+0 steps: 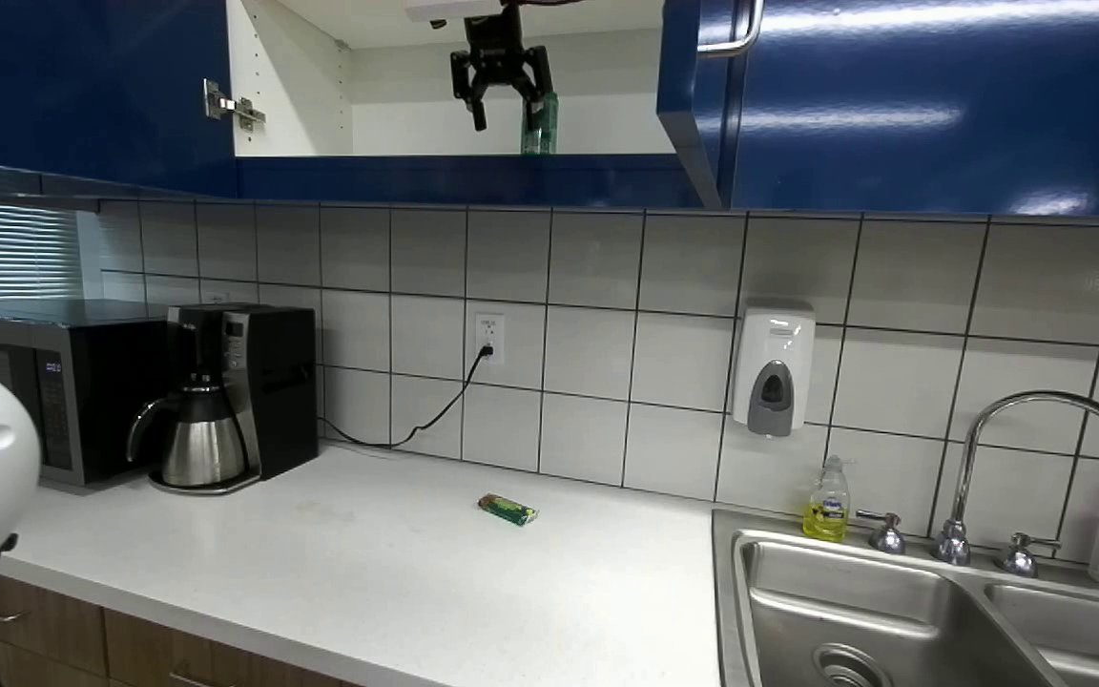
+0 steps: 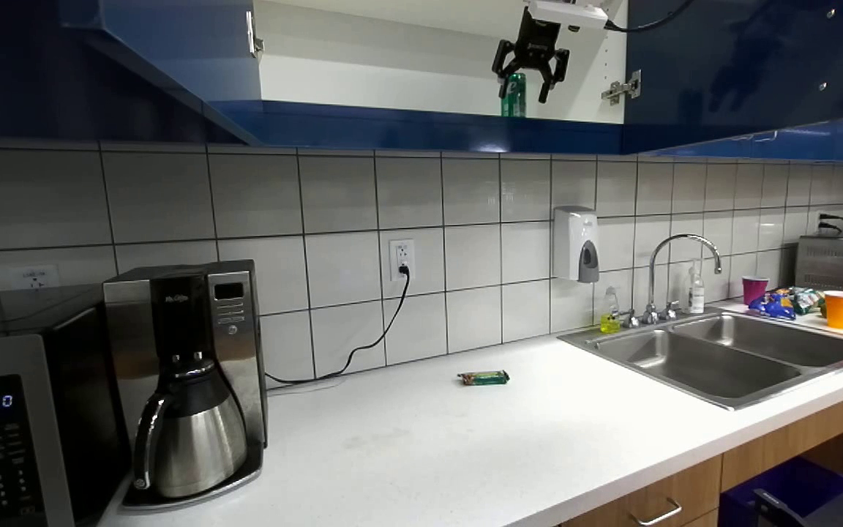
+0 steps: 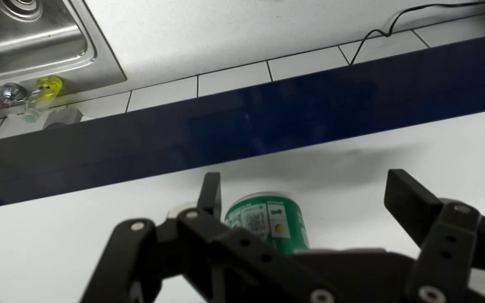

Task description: Remove the can from the cupboard

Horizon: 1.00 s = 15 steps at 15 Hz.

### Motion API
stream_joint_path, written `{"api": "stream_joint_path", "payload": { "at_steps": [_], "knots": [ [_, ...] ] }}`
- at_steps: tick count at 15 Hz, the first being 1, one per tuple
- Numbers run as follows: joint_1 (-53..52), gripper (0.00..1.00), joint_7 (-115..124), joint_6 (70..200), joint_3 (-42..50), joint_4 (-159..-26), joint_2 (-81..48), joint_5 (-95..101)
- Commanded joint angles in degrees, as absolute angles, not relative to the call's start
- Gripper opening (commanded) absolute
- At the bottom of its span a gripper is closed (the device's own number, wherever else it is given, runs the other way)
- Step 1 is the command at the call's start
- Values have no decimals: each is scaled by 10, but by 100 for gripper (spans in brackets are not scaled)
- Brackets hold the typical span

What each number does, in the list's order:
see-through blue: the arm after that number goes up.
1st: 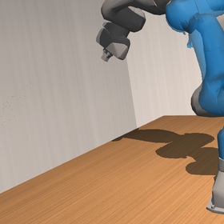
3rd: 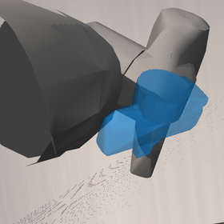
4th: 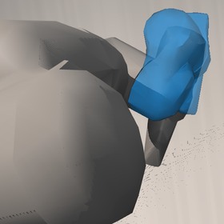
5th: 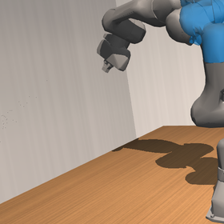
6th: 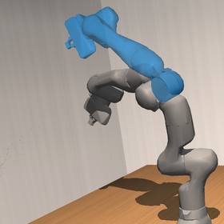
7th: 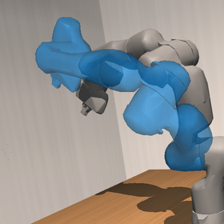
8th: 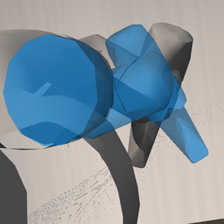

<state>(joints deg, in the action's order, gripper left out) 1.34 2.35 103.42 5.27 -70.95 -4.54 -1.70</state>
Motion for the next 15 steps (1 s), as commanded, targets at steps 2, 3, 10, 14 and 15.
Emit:
{"api": "stream_joint_path", "payload": {
  "at_steps": [2,3,10,14,15],
  "knots": [
    [14,100,27,1033,55,-662,-79,-8],
    [14,100,27,1032,56,-655,-84,-8],
    [15,100,26,1032,65,-613,-117,-11],
    [14,100,26,1033,68,-588,-138,-11],
    [14,100,26,1034,69,-582,-143,-11]
  ]
}}
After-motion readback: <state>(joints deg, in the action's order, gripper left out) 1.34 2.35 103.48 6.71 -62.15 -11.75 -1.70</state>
